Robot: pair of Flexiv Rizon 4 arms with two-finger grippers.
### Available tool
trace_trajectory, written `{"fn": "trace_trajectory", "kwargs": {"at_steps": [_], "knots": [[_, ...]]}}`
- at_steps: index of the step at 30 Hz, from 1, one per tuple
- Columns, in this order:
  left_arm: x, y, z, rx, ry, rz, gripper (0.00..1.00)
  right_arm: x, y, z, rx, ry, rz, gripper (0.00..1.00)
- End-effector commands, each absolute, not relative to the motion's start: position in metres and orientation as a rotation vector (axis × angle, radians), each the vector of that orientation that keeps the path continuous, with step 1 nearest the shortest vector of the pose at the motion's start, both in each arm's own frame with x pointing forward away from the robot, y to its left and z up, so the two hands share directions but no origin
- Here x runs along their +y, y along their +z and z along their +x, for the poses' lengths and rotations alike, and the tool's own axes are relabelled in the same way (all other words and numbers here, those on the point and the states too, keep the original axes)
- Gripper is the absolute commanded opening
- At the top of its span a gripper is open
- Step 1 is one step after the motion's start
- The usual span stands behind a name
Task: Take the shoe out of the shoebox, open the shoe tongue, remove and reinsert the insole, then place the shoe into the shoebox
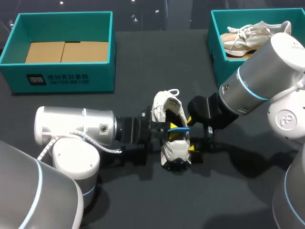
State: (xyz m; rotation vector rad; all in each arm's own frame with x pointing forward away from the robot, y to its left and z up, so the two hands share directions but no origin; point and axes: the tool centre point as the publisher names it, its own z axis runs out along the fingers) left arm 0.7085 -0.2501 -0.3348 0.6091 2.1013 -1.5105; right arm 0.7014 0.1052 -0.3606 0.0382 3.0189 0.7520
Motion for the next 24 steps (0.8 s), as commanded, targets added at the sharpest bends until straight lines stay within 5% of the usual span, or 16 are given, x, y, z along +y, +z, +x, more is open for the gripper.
{"fn": "trace_trajectory", "kwargs": {"at_steps": [1, 6, 9, 11, 16, 24], "knots": [[-0.242, -0.322, 0.698, 2.086, -1.524, 0.596, 0.16, 0.106, -0.361, 0.700, 3.016, 0.746, 0.041, 1.00], [-0.233, -0.307, 0.688, 2.073, -1.549, 0.582, 0.39, 0.106, -0.361, 0.700, 3.016, 0.746, 0.041, 1.00], [-0.233, -0.302, 0.682, 2.066, -1.559, 0.597, 0.42, 0.106, -0.361, 0.700, 3.016, 0.746, 0.041, 1.00], [-0.237, -0.300, 0.680, 2.060, -1.567, 0.613, 0.37, 0.106, -0.361, 0.700, 3.016, 0.746, 0.041, 1.00], [-0.247, -0.305, 0.679, 2.057, -1.584, 0.644, 0.00, 0.106, -0.361, 0.700, 3.016, 0.746, 0.041, 1.00], [-0.251, -0.331, 0.695, 2.063, -1.521, 0.697, 0.00, 0.106, -0.361, 0.700, 3.016, 0.746, 0.041, 1.00]]}}
